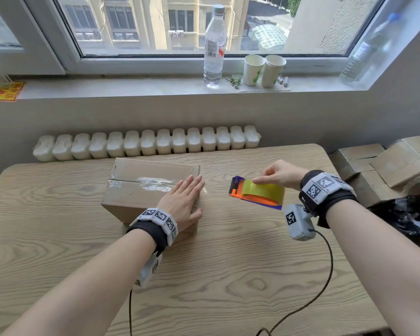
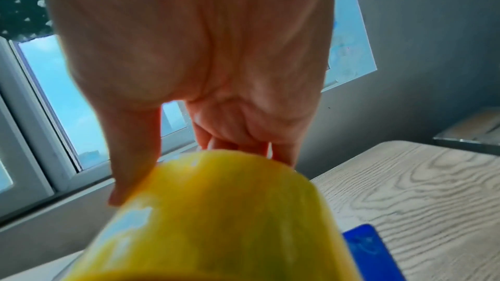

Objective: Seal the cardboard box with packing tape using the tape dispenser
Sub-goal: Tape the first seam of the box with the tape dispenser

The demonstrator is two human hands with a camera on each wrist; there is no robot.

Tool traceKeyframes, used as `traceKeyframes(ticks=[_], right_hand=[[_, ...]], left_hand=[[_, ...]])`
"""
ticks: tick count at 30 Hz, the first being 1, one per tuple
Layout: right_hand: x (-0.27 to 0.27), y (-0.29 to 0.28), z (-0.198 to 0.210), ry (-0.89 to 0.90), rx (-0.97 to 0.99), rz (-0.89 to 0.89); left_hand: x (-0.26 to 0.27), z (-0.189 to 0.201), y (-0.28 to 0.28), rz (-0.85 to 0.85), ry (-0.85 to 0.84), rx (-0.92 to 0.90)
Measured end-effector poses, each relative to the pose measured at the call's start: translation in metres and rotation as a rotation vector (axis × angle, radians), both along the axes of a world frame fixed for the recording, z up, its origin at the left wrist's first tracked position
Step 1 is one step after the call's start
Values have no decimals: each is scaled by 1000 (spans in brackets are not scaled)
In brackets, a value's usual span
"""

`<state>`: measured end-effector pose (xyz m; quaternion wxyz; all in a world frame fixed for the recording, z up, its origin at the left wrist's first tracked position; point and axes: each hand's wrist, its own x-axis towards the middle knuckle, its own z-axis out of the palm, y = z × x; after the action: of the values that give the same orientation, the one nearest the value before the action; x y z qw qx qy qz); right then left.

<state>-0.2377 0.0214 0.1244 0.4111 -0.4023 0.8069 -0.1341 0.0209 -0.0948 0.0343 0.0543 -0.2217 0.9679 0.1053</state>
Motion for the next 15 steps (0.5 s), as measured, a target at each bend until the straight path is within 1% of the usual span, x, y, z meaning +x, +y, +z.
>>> traceKeyframes(ticks=[5, 8, 13, 15], right_hand=[[6, -5, -8, 88, 26, -33], [7, -5, -12, 97, 33, -59], [15, -6, -7, 136, 131, 49], [15, -7, -9, 99, 113, 43]], left_hand=[[1, -1, 1, -3, 7, -10], [0, 0, 1, 3, 14, 0], [1, 1, 2, 1, 31, 3], [2, 2, 2, 0, 29, 10]])
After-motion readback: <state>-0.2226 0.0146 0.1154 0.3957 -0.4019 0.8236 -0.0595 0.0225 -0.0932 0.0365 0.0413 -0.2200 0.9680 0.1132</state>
